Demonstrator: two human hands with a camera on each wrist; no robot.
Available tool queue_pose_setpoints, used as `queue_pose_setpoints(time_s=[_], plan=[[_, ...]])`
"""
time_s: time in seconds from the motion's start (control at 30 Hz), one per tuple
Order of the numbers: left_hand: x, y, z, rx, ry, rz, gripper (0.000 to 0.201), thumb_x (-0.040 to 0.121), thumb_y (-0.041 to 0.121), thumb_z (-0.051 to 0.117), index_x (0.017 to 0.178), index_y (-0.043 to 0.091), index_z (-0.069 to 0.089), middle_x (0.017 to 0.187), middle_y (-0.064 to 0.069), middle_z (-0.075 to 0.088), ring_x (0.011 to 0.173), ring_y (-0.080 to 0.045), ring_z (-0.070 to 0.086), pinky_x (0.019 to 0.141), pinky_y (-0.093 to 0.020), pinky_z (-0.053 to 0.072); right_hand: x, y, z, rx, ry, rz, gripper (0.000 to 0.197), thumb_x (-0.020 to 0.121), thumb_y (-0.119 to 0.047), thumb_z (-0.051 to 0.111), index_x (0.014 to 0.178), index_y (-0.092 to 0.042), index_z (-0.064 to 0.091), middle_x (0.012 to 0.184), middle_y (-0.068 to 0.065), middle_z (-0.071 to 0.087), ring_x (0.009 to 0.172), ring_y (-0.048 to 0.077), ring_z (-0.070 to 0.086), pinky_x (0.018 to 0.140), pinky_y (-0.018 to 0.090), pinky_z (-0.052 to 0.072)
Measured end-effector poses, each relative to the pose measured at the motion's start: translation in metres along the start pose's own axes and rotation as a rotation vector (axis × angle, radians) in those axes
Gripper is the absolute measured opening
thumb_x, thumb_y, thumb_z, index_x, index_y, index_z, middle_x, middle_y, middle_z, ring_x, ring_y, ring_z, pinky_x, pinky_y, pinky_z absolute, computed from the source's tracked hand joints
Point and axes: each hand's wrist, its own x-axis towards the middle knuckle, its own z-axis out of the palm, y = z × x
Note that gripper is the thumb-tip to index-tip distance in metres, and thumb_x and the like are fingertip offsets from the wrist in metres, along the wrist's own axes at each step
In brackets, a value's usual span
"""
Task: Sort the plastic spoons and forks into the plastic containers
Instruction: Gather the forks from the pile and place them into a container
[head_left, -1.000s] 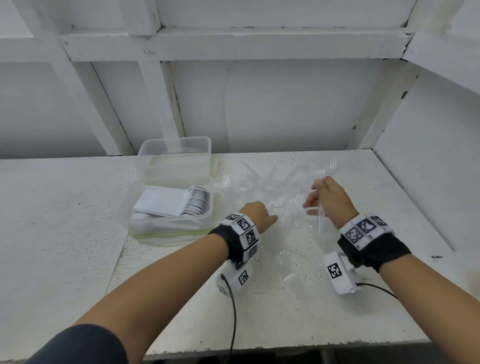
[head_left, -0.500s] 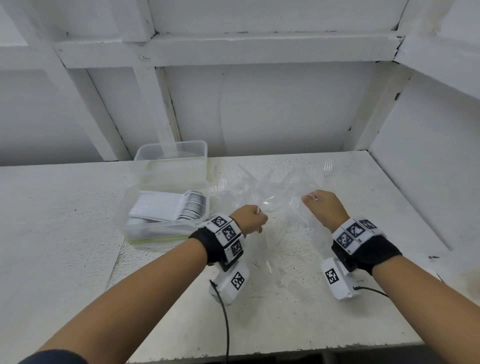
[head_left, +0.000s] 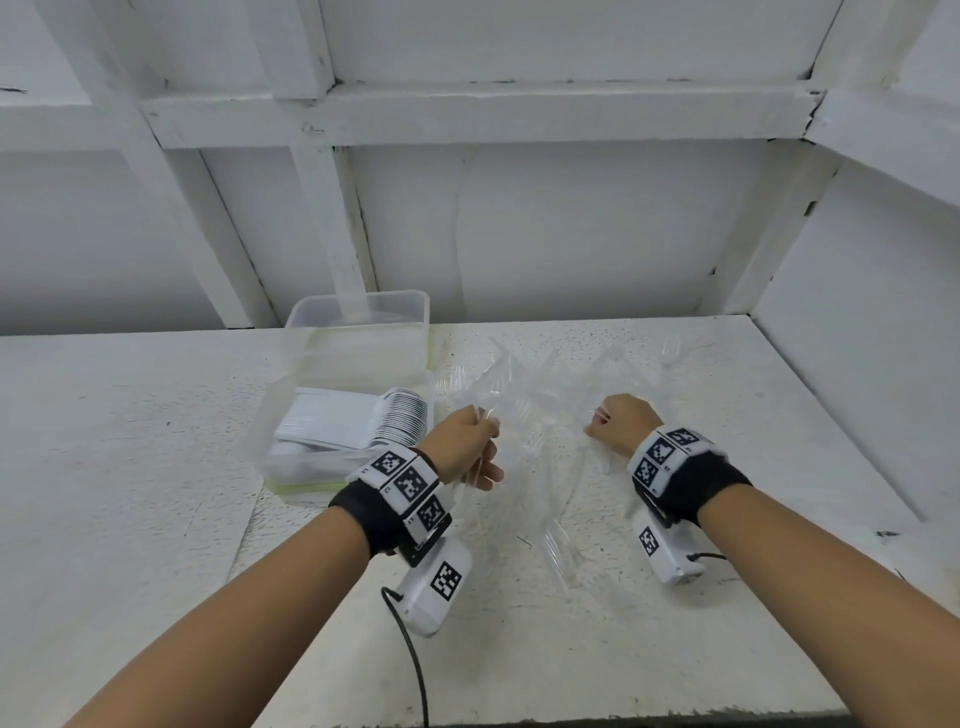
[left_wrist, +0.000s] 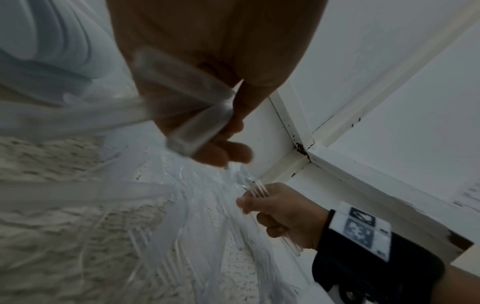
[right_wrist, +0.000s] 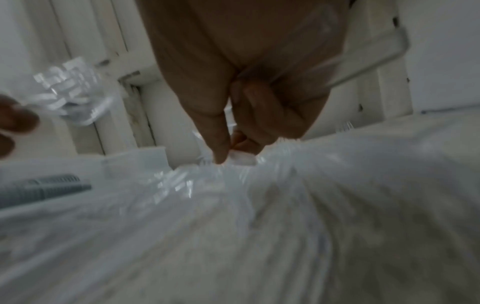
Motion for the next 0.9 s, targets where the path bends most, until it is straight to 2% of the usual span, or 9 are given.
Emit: queue_pose_setpoints(time_s=[0.07,0.17,0.27,0.4,0.47,0.53,0.73,0.83,0.9], plan=[[0.000,-0.001,-0.001,-0.048,0.010,0.006,0.020,0.100,0.019,0.038,0.081,0.014,0.042,0.066,-0.004,0.046,0.043,-0.013,0.054,0.039,-0.020,0.043,-0.005,-0.002,-0.010,0.075,0.023,-0.057,0.034,0.090,-0.019,0.057,0.062,-0.014,0.038,0.066,0.000,0.044,0.068,0.017,0.046,0.053,0.021,0.031],[0.002,0.000,-0.004,-0.015,0.037,0.048,0.018,0.099,0.018,0.039,0.081,0.017,0.044,0.066,-0.002,0.046,0.047,-0.013,0.045,0.040,-0.019,0.035,-0.017,-0.006,-0.030,0.119,0.021,-0.143,0.022,0.090,-0.017,0.056,0.072,-0.009,0.048,0.071,0.002,0.052,0.068,0.016,0.048,0.056,0.023,0.034],[0.003,0.001,-0.005,-0.026,0.057,0.040,0.015,0.097,0.017,0.042,0.082,0.017,0.045,0.063,-0.001,0.044,0.047,-0.012,0.038,0.042,-0.019,0.032,-0.034,-0.011,-0.045,0.191,-0.050,-0.193,0.007,0.091,-0.014,0.054,0.089,-0.008,0.054,0.079,-0.001,0.064,0.061,0.008,0.050,0.042,0.010,0.034],[0.003,0.000,-0.005,-0.034,0.088,0.016,0.016,0.096,0.018,0.043,0.080,0.017,0.044,0.062,-0.001,0.039,0.047,-0.012,0.033,0.044,-0.018,0.027,-0.054,-0.012,-0.052,0.174,-0.204,-0.191,0.018,0.092,-0.009,0.049,0.108,-0.010,0.057,0.074,-0.001,0.062,0.043,-0.002,0.045,0.031,0.010,0.027],[0.003,-0.002,-0.005,-0.021,0.095,0.009,0.016,0.097,0.022,0.043,0.081,0.016,0.045,0.062,-0.001,0.038,0.047,-0.012,0.032,0.043,-0.018,0.026,-0.061,-0.011,-0.049,0.213,-0.274,-0.187,0.020,0.094,-0.017,0.049,0.108,-0.010,0.061,0.070,-0.002,0.061,0.039,0.005,0.038,0.035,0.017,0.026],[0.002,-0.003,-0.006,-0.012,0.108,0.010,0.016,0.096,0.024,0.045,0.084,0.014,0.046,0.061,0.000,0.037,0.047,-0.012,0.031,0.041,-0.018,0.026,-0.067,-0.010,-0.043,0.333,-0.314,-0.203,0.022,0.096,-0.025,0.048,0.104,-0.011,0.062,0.066,-0.002,0.058,0.039,0.008,0.034,0.037,0.017,0.024],[-0.002,-0.002,-0.012,-0.147,0.186,0.112,0.025,0.096,0.035,0.047,0.092,0.015,0.061,0.061,0.003,0.037,0.037,-0.004,0.027,0.038,-0.017,0.023,-0.084,-0.024,-0.016,0.683,-0.239,-0.225,0.016,0.097,-0.027,0.047,0.095,-0.014,0.056,0.064,0.000,0.054,0.033,0.006,0.028,0.035,0.016,0.022],[-0.006,0.002,-0.013,-0.260,0.191,0.160,0.032,0.092,0.044,0.050,0.103,0.017,0.063,0.083,0.001,0.058,0.039,-0.004,0.029,0.037,-0.017,0.024,-0.090,-0.032,-0.002,0.764,-0.239,-0.225,0.018,0.097,-0.027,0.046,0.098,-0.012,0.055,0.064,0.000,0.054,0.033,0.005,0.027,0.035,0.015,0.022],[-0.008,0.003,-0.014,-0.311,0.179,0.161,0.032,0.091,0.043,0.054,0.104,0.015,0.063,0.097,-0.001,0.065,0.037,-0.004,0.027,0.036,-0.017,0.022,-0.092,-0.037,0.006,0.815,-0.256,-0.214,0.018,0.097,-0.027,0.046,0.100,-0.011,0.054,0.063,0.000,0.054,0.033,0.005,0.026,0.036,0.015,0.021]])
